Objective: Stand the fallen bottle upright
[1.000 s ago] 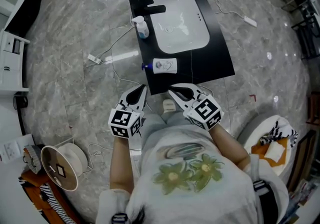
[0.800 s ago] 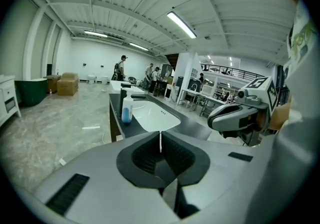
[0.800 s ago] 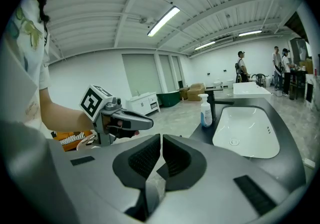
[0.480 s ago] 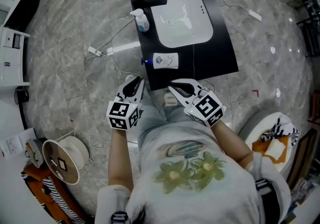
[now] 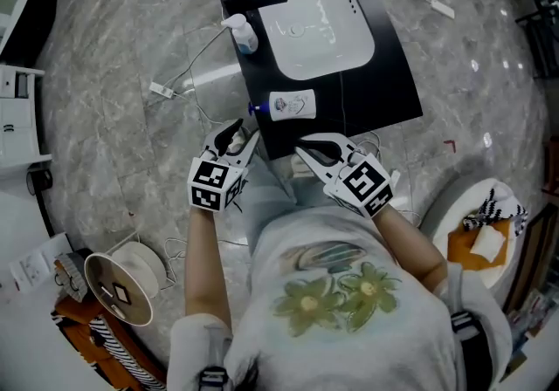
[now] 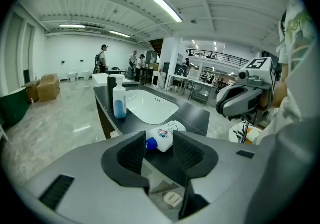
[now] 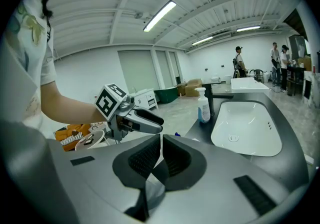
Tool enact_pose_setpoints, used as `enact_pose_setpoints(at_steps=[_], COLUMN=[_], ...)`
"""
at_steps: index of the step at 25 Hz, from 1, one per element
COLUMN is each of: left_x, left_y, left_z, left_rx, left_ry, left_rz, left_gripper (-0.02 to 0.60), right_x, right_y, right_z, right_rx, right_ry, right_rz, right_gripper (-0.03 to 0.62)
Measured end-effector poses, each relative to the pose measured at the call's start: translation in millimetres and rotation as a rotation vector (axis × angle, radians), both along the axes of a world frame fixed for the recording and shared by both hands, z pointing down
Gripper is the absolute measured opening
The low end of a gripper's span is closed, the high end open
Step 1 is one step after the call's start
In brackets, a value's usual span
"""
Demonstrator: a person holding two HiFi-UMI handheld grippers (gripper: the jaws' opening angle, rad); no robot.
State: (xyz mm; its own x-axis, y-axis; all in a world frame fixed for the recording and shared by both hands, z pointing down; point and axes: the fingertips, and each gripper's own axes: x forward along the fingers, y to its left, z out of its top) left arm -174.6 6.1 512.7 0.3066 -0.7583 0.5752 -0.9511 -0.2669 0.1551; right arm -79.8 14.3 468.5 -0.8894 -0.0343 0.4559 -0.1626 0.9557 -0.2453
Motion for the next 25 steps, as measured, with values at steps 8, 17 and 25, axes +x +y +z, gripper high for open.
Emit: enact_pose_setpoints(at_steps=[8, 17, 25], left_x=[-12.3, -26.3, -30.2], left_y=[-17.6, -35.7, -48.1], left_z=[34.4, 74.7, 91.5], left_rx=[-0.057, -0.125, -0.123], left_ry=[-0.079, -0.146, -0.148], left_rz=[0.184, 0.425, 0.585], left_gripper=[0.226, 0.247, 0.249], right_x=[-16.4, -34.3, -48.9], right_y=[-16.0, -47.3, -66.2], right_z=[12.6, 34.2, 47.7], right_rx=[-0.025, -0.076, -0.107], right_ry=[0.035, 0.104, 0.128], right_rz=[0.060, 0.168, 0.237], right_gripper=[0.044, 0.044, 0.044])
